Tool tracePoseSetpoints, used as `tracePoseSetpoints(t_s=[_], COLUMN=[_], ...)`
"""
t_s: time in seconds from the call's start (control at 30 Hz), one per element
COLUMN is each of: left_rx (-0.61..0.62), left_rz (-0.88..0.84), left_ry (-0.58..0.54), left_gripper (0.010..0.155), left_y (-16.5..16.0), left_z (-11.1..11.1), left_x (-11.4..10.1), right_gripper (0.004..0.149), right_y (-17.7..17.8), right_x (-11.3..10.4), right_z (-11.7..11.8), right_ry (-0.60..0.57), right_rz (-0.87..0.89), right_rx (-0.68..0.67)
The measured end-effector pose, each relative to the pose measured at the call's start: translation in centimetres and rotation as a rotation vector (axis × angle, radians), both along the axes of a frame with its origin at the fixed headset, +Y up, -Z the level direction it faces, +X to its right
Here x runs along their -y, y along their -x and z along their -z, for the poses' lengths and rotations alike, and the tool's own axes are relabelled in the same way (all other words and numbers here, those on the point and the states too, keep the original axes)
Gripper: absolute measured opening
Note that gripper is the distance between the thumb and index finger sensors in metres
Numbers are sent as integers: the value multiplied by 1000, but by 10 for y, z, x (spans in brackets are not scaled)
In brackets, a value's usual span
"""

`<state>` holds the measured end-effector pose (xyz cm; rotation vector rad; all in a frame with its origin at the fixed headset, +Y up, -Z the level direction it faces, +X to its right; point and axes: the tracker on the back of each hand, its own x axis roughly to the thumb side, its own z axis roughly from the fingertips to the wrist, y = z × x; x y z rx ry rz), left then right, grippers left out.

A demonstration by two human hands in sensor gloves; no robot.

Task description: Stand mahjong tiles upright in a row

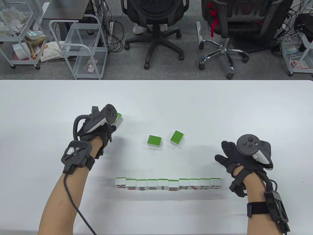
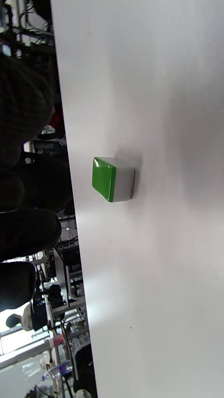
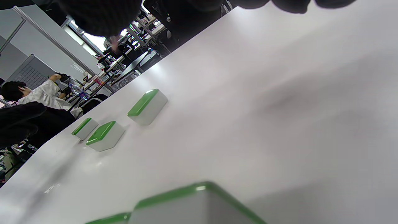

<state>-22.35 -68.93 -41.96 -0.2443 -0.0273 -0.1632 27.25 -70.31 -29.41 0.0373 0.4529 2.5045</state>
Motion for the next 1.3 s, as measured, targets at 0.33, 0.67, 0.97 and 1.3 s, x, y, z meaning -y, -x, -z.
tracePoseSetpoints(t_s=[0.33,0.67,0.97,1.3], left_rx=[-9,-4,-6,90], left_rz=[-21,10,83,-128], left_ry=[29,159,63,165], left_gripper=[71,75,79,80], left_y=[-6,-6,-15,4], left_z=[38,51,56,27], left_x=[46,74,68,35], right_gripper=[81,81,81,80], right_y=[5,3,1,1], right_x=[3,3,2,-2], right_z=[5,4,3,3], right_ry=[9,9,17,-5], right_rz=[-37,-31,-30,-17], right_rx=[-26,-23,-16,-20])
